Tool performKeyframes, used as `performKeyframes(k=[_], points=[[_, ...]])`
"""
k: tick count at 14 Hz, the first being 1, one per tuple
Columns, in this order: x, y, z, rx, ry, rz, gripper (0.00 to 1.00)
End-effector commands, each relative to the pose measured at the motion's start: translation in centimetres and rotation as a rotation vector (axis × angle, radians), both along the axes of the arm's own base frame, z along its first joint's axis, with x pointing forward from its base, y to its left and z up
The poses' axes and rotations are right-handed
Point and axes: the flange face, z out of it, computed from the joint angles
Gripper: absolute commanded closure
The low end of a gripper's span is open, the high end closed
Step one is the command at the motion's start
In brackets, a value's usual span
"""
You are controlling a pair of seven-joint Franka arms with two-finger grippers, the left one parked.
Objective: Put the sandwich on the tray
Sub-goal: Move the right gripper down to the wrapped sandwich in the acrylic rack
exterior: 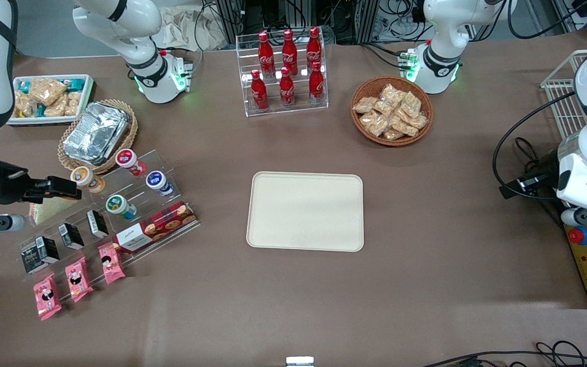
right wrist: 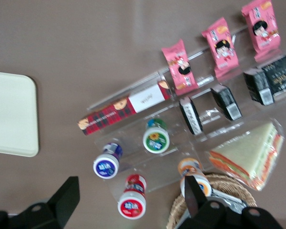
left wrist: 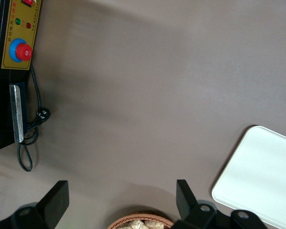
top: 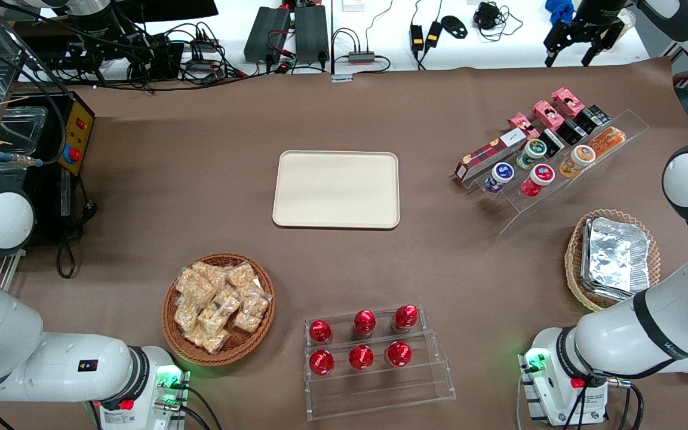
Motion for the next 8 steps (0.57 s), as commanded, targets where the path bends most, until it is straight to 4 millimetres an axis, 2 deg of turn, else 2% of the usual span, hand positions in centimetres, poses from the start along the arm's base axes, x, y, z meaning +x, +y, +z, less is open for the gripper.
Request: performKeyframes(k=[1,3,4,6,8], points=[[-2.2,-1.5,1.0,-0.065,0.014,-0.047,0.02],[-3.6,-4.5,1.6,-0.074,0.002,-0.198,0.02],[-4.1,-4.9,1.7,-0.074,0.004,-0.218,0.02],[-6.3,-6.2,1.1,-0.075,-0.018,-0.305,0.02],[-8.7,-6.2,-0.8,-0.068,-0.042,-0.329,0.02]])
